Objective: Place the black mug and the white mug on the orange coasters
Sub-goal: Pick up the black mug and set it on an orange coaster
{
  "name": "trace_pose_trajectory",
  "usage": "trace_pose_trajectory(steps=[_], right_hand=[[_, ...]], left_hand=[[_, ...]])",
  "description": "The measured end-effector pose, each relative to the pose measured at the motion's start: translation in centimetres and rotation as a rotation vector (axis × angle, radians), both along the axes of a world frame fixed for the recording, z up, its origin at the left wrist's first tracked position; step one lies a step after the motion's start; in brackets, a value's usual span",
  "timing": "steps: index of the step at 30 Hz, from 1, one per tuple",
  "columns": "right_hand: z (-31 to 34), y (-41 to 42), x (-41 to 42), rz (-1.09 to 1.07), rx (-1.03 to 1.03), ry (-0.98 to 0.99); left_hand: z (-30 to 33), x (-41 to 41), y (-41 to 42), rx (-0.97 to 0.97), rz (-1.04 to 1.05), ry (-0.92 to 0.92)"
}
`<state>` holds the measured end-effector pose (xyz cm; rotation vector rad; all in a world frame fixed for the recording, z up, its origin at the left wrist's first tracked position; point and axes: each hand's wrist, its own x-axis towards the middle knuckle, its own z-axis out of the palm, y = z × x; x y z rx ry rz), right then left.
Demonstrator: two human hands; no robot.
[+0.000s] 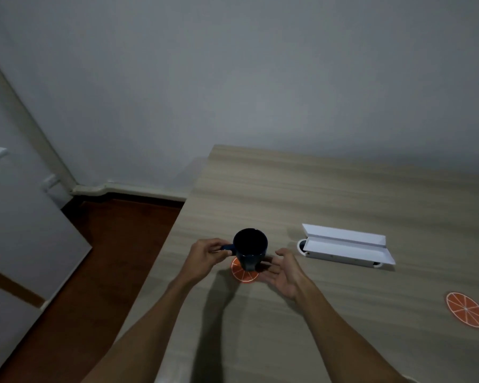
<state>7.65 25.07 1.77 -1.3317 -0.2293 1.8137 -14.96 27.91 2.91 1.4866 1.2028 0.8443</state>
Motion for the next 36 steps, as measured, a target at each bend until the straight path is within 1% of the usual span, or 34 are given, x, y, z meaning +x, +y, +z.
trace_pose_trajectory(steps=[5,10,15,21,28,30,33,35,36], right_hand=[[-3.7,2.9,-1.0,-0.025,-0.037,-0.033],[-6.2,3.6,-1.3,-0.049,-0.069,-0.032],[-6.7,3.9,-1.3,-0.009,-0.081,-0.046],[-7.3,4.1,-1.1,0.057,-0.099,-0.142],[-6.1,3.8,-0.5,0.073,-0.058,-0.305],[-5.2,3.4,0.4,0.088,-0.031,-0.356],[-2.6,2.4,2.3,0.137,0.022,-0.46],[0.0,1.4,3.7,0.177,0.079,-0.553],[1.4,0.8,4.3,0.188,0.111,-0.608]], left_hand=[[-4.0,-0.1,3.4,-0.008,-0.008,0.027],[-6.7,0.1,3.8,0.003,-0.017,0.061],[-7.9,-0.2,3.6,-0.009,-0.003,0.082],[-8.1,-0.2,3.6,0.025,0.025,0.121],[-7.6,0.2,3.1,0.043,0.014,0.161],[-7.3,0.1,2.7,0.017,-0.011,0.209],[-5.9,-0.3,1.5,-0.035,-0.079,0.351],[-4.0,-0.5,0.8,-0.002,-0.084,0.415],[-2.8,-0.5,0.4,0.022,-0.082,0.412]])
